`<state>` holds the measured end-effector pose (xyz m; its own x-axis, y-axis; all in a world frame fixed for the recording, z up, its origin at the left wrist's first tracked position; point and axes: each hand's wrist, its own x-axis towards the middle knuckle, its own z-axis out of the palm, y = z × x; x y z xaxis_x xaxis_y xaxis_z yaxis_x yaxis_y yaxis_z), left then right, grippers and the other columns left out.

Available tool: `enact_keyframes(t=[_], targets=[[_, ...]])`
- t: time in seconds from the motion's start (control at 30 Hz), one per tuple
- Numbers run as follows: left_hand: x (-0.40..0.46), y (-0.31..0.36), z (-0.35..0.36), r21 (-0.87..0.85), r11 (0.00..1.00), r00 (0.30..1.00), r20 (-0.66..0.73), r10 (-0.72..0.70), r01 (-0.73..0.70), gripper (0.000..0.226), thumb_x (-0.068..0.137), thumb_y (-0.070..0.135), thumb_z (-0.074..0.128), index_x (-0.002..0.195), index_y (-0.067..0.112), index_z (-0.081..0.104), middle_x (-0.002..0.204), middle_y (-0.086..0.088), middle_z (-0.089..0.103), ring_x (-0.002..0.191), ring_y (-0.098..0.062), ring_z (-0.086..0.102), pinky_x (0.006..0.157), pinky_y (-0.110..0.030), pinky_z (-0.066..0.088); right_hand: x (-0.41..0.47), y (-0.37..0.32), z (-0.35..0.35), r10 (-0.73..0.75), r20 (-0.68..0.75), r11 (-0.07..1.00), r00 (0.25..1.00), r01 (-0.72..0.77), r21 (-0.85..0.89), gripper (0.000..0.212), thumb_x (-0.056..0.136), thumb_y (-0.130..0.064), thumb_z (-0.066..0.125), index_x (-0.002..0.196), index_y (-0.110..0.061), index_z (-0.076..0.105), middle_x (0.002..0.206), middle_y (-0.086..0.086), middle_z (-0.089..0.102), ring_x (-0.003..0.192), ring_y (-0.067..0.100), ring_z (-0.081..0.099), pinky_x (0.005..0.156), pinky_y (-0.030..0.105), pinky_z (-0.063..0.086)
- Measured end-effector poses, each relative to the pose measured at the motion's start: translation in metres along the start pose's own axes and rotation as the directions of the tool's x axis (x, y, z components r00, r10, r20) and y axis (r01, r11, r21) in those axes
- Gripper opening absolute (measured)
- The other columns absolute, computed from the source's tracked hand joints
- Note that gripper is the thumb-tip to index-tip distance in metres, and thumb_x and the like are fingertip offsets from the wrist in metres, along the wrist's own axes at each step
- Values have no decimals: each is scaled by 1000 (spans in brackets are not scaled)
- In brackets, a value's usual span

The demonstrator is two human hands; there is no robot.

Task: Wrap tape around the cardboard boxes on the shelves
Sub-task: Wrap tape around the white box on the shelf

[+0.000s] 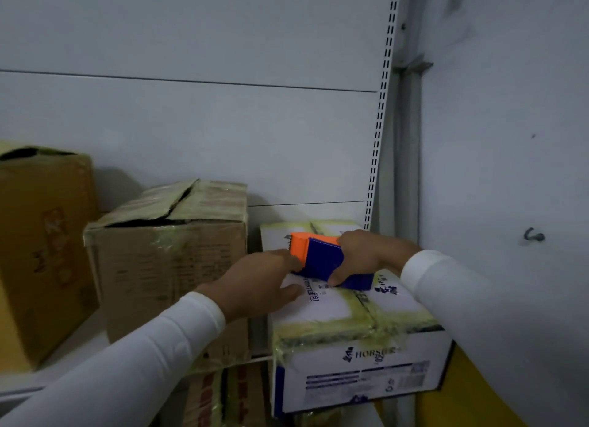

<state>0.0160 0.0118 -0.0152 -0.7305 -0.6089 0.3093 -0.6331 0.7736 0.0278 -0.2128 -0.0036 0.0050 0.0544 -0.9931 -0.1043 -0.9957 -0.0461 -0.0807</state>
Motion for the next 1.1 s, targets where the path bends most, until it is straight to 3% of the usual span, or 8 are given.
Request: enact_keyframes(t=[0.1, 0.2, 0.37, 0.6, 0.73, 0.83, 0.93, 1.1], targets=[[5, -1, 4, -21, 999, 999, -3, 32, -33, 41, 94, 43, 51, 131, 24, 52, 128, 4, 56, 111, -14, 54, 91, -30, 46, -4, 1, -1, 47, -34, 998, 998, -46, 40, 62, 61, -60, 80, 97, -11, 64, 90, 5, 68, 80, 22, 67, 62, 31, 53], [7, -3, 9, -38, 995, 996, -10, 88, -88, 42, 94, 44, 50, 132, 25, 52, 130, 6, 55, 113, -13, 53, 92, -29, 45, -11, 3, 2, 78, -13, 990, 997, -76, 120, 62, 63, -56, 81, 104, -12, 64, 96, 5, 69, 85, 24, 68, 73, 37, 60], [9, -8, 14, -54, 986, 988, -19, 156, -157, 46, 94, 47, 48, 135, 27, 49, 134, 7, 53, 118, -13, 52, 96, -29, 44, -25, 13, 10, 47, -63, 895, 997, -14, 446, 45, 70, -37, 81, 106, -20, 61, 100, 4, 70, 91, 22, 68, 84, 43, 59], [13, -7, 14, -71, 983, 986, -2, 167, -167, 46, 93, 48, 49, 133, 25, 51, 130, 6, 56, 114, -11, 54, 93, -28, 45, -51, 25, 16, 62, -181, 849, 982, 44, 527, 46, 72, -31, 83, 109, -19, 60, 101, 2, 70, 90, 18, 69, 81, 38, 60], [15, -6, 11, -91, 989, 993, 16, 114, -113, 44, 92, 48, 52, 129, 23, 55, 123, 5, 60, 108, -12, 56, 91, -29, 47, -66, 42, 14, 39, -220, 905, 975, 59, 422, 54, 67, -42, 84, 111, -22, 58, 100, -4, 69, 89, 14, 67, 82, 39, 59], [21, -1, 10, -128, 989, 997, -30, 68, -71, 37, 92, 44, 55, 118, 18, 61, 112, 2, 64, 101, -15, 59, 87, -35, 49, -77, 55, 15, 11, -229, 943, 973, 66, 325, 59, 63, -56, 79, 109, -25, 57, 98, -7, 68, 87, 12, 67, 79, 40, 59], [30, 8, 13, -207, 978, 996, -90, 10, -28, 35, 92, 37, 58, 119, 14, 61, 112, 1, 65, 98, -13, 61, 87, -33, 50, -84, 65, 13, -51, -236, 978, 970, 97, 186, 57, 64, -60, 76, 102, -22, 56, 93, -4, 67, 82, 13, 66, 76, 41, 57], [45, 21, 15, -537, 842, 987, -101, -121, 48, 36, 98, 20, 49, 134, 15, 47, 131, 2, 54, 115, -9, 53, 89, -20, 47, -90, 78, 14, -177, -222, 967, 959, 211, 141, 42, 69, -53, 79, 95, -37, 49, 91, -12, 64, 79, 3, 64, 68, 24, 56]])
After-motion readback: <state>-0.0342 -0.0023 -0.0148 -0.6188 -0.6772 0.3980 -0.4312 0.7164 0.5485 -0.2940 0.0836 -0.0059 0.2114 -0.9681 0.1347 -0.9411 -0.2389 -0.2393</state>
